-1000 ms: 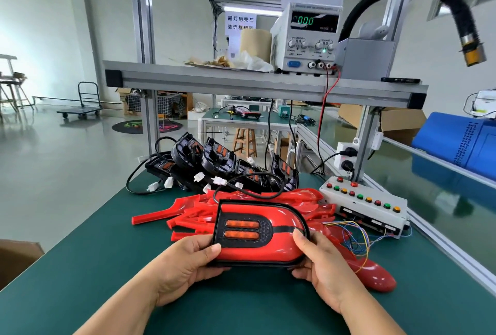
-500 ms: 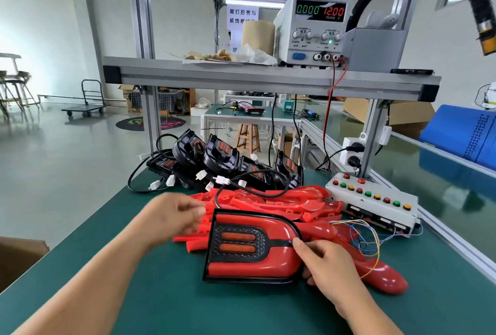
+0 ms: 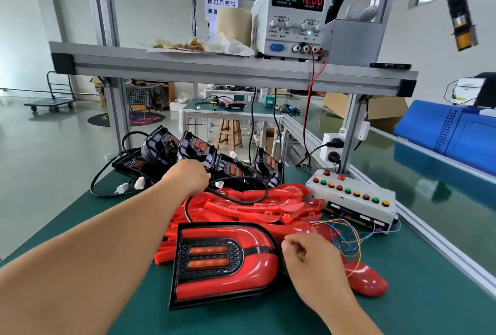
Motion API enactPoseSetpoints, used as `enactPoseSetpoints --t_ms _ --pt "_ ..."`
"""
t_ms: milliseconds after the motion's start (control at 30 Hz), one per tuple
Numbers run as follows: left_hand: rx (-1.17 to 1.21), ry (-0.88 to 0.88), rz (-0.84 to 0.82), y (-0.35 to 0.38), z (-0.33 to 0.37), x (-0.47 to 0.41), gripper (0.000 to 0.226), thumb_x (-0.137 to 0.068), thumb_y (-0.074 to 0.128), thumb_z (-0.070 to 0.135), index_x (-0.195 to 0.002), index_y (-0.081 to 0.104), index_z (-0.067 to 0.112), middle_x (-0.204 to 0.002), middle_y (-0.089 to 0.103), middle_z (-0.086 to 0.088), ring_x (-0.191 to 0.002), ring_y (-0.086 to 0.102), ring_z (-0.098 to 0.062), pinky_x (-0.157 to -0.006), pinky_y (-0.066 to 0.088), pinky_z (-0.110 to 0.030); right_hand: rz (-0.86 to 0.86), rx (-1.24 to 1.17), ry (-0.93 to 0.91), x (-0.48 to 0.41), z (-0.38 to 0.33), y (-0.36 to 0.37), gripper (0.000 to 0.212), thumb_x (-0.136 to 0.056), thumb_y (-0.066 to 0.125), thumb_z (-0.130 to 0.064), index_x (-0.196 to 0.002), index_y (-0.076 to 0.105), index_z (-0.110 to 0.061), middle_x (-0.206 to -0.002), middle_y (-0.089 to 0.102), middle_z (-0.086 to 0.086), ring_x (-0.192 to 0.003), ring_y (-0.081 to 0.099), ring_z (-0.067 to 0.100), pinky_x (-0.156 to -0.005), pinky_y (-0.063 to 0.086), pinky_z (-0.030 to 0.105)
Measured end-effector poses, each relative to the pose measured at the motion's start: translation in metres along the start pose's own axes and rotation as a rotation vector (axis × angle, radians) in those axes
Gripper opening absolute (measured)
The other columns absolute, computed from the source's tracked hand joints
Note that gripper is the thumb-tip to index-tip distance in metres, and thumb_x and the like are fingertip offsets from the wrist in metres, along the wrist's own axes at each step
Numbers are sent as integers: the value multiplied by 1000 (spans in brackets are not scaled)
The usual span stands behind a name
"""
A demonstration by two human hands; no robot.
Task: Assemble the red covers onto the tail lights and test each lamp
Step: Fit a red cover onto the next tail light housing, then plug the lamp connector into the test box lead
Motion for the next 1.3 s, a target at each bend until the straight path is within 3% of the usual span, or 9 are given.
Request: enactPoseSetpoints --t_ms 67,200,333,500,767,933,1067,1167,1300 --pt "37 -77 6 2 -9 -5 41 -101 40 33 -71 54 8 -87 61 -10 -69 52 -18 -68 44 -34 102 74 -117 -10 -12 -17 15 -94 58 -22 -84 70 -23 -83 58 -12 -74 54 2 -69 39 10" --pt "55 -143 65 0 -17 -6 38 -97 49 34 -67 52 10 -71 52 -4 -62 49 -16 -51 35 -28 106 510 -145 -40 -14 -29 25 -92 48 -18 -97 71 -21 -104 61 -3 -105 52 22 -89 39 35" --pt "106 -145 169 -13 -16 -2 45 -93 55 45 -64 48 11 -68 49 -4 -66 50 -21 -54 36 -29 -58 774 26 -50 5 -25 37 -83 41 -17 -105 69 -28 -112 61 -2 -112 52 22 -95 33 39" --pt "323 -164 389 -38 -19 8 20 -90 63 25 -101 52 13 -83 55 -6 -78 52 -26 -63 40 -33 -138 815 70 -54 16 -20 32 -85 40 -20 -103 66 -24 -108 66 0 -105 59 23 -95 36 41" --pt "1114 -9 694 -91 -13 22 35 -93 55 7 -111 31 25 -103 58 -1 -88 63 -19 -60 46 -25 120 710 118 -58 18 -53 25 -97 41 -29 -102 65 -24 -98 58 -1 -99 56 21 -88 39 41" --pt "1226 378 512 -114 38 38 21 -94 59 23 -108 55 38 -101 64 16 -84 58 2 -78 48 -25 182 446 108 -59 24 -69 22 -101 40 -34 -85 53 -26 -88 58 -5 -78 49 17 -79 37 38" --pt "866 551 262 -82 91 59 22 -91 63 33 -94 61 54 -90 70 8 -70 60 -16 -70 54 -35 160 136 -35 -57 10 -65 20 -100 46 -29 -82 53 -25 -80 55 -9 -78 51 16 -76 41 37" --pt "660 587 155 -51 115 65 18 -91 64 34 -107 66 43 -100 71 7 -88 66 -21 -86 54 -38 184 22 -118 -49 0 -63 15 -98 53 -27 -84 59 -27 -82 54 -9 -84 52 17 -81 44 42" --pt "679 623 140 -35 125 70 21 -90 67 25 -112 67 26 -91 67 25 -85 61 4 -78 45 -11 243 -123 -111 -41 6 -65 15 -95 58 -27 -83 63 -32 -83 56 -9 -85 55 13 -89 44 48"
Point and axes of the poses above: each hand's wrist, its own x-axis away from the middle knuckle, its own y-axis out of the palm, z = x × y, the point moved 9 cm from there along -x, towards the middle knuckle
